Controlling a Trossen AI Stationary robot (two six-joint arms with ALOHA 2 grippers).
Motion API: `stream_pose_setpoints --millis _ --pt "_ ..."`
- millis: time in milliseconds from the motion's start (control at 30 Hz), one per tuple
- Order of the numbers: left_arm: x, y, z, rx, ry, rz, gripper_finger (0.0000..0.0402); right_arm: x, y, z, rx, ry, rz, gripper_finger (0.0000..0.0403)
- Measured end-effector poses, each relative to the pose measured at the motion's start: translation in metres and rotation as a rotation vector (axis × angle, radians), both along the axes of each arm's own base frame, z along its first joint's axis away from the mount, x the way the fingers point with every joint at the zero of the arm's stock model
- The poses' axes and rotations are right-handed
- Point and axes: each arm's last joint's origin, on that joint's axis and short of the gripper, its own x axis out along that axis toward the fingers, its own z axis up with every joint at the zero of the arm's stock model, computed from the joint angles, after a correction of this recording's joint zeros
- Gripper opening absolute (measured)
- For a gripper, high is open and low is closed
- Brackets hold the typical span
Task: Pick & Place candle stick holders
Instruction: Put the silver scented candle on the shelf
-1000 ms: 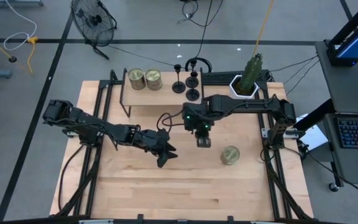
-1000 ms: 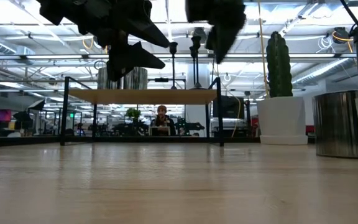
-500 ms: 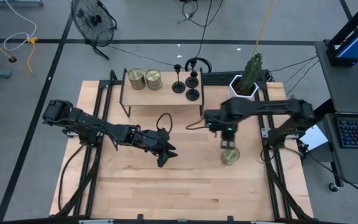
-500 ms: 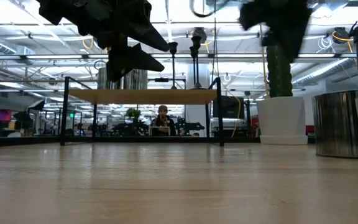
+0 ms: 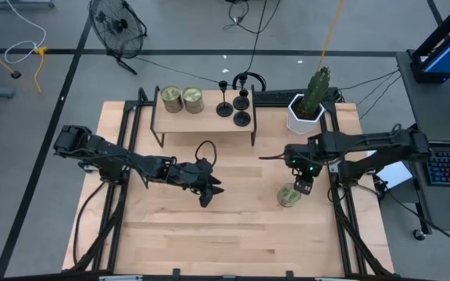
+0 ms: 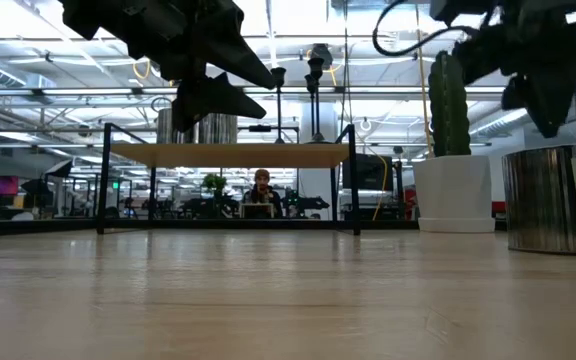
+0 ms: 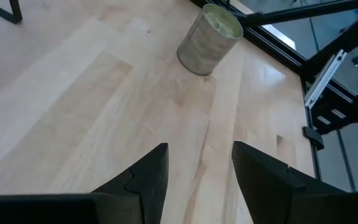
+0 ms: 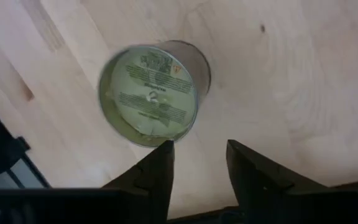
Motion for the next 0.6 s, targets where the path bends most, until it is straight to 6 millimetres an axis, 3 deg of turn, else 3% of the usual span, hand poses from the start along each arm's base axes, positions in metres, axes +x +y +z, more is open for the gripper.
stream_pose_setpoints --millis 233,600 --pt "0.0 0.0 0.0 -0.012 0.001 0.008 0.0183 -0.002 0.0 -0.017 0.007 -0.005 -0.019 0.0168" --pt "0.0 0.0 0.0 -0.015 0.002 0.009 0.0227 0.004 0.001 -0.02 0.029 -0.064 -0.042 0.0161"
